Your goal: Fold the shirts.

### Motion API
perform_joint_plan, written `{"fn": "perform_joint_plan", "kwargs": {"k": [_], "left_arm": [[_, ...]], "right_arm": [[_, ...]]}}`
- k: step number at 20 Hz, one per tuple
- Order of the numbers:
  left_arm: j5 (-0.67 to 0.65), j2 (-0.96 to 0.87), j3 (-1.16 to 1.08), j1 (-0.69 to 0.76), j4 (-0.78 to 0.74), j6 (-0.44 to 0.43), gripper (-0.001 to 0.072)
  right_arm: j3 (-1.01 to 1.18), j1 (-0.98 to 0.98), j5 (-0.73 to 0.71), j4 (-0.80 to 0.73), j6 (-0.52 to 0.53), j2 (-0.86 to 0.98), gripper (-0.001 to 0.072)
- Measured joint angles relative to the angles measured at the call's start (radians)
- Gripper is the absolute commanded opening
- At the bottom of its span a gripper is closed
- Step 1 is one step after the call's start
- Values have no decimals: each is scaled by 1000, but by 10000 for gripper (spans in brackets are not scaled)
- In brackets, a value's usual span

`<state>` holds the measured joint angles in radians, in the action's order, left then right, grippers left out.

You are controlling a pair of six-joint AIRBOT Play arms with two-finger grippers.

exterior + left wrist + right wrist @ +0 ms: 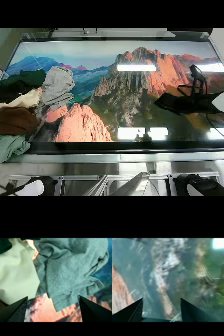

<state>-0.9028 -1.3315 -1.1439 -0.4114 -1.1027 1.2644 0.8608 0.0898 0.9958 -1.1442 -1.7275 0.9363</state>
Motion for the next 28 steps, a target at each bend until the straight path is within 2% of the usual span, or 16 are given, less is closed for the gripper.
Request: {"fn": "perform_joint_plan", "kwargs": {"k": [3,9,10,11,12,15,16,17,18,21,22,24,28], "left_arm": [[-26,-199,-145,44,18,0,705],[-108,-476,-397,164,26,0,696],[-131,-518,-433,175,25,0,642],[-159,-554,-468,182,24,1,287],[-194,-587,-505,187,23,5,-1],[-344,-648,-640,199,55,8,-1],[-396,-652,-689,204,93,8,-1],[-449,-648,-739,211,150,8,-1],[-499,-634,-782,222,219,8,-1],[-593,-549,-845,278,464,7,0],[-617,-513,-847,305,541,2,0],[-665,-426,-828,375,655,-10,1],[-707,-269,-713,515,631,-20,38]], "right_arm": [[0,-77,22,-12,16,45,493],[0,-117,36,-21,38,144,493],[0,-119,38,-23,42,154,493],[0,-121,39,-23,45,161,493],[0,-121,39,-23,47,167,492],[0,-123,39,-23,52,174,489],[0,-123,40,-23,53,175,379],[0,-123,40,-18,58,176,187],[0,-123,42,-5,74,177,97],[1,-124,56,73,151,177,96],[1,-125,68,95,172,173,28],[2,-134,103,122,209,157,12],[3,-185,183,145,259,82,13]]}}
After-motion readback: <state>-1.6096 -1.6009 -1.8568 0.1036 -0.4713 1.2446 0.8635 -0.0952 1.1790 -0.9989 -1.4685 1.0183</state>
